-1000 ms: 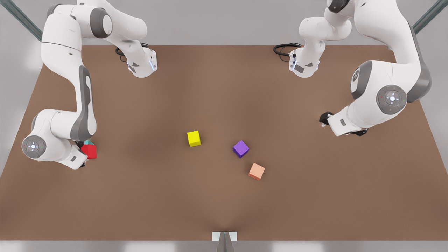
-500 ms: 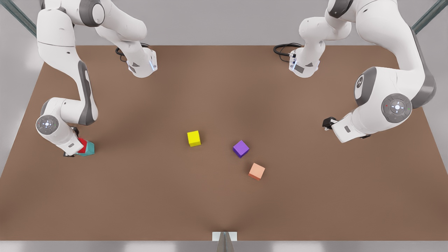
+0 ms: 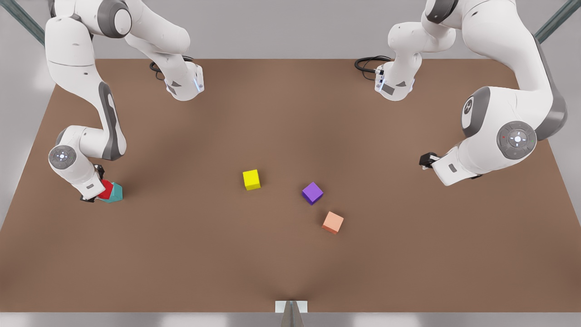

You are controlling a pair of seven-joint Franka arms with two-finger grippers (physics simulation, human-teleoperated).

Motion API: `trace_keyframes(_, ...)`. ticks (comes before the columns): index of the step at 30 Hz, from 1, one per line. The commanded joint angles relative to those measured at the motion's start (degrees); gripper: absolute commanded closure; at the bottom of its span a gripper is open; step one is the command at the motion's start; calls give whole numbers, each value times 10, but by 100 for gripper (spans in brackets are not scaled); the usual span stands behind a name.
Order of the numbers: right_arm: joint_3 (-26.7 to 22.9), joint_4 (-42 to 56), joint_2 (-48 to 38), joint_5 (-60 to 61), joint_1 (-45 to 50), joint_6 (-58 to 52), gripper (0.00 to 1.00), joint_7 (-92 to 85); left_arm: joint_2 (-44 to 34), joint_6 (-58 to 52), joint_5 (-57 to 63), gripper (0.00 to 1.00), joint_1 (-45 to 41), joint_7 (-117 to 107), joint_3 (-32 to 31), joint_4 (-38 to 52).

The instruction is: Pick up red wooden cube and pass to hand red wooden cube and place in blue wooden cube

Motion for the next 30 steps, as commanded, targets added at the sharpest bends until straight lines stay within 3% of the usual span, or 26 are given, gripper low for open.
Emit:
trace_keyframes(1, 0, 0, 1, 1, -2, 14, 53, 38, -1, 0, 0, 0, 0, -9, -1, 0)
trace_keyframes(3, 0, -1, 1, 2, -2, 14, 49, 41, -1, 0, 0, 0, 0, -9, -1, 0)
trace_keyframes(4, 0, -1, 1, 3, -2, 14, 18, 43, -1, 0, 0, 0, 0, -9, -1, 0)
trace_keyframes(5, 0, -1, 3, 4, -2, 14, 0, 44, -1, 0, 0, 0, 0, -9, -1, 2)
trace_keyframes(18, 5, 9, -9, 35, -1, -40, 0, 39, -1, -2, 0, 0, 0, -8, 0, 2)
trace_keyframes(21, 11, 11, -31, 67, 1, -101, 0, 30, -1, -2, 0, 0, 0, -8, 0, 2)
trace_keyframes(25, 20, 67, -62, 158, 15, -269, 0, 38, 1, 1, 0, 0, -1, -11, 0, 3)
trace_keyframes(27, 19, 132, -54, 191, 35, -351, 0, 181, 3, 3, 0, 0, -1, -11, 0, 3)
trace_keyframes(30, 19, 222, -34, 191, 91, -402, 0, 599, 3, 15, 1, 0, -1, -8, 0, 3)
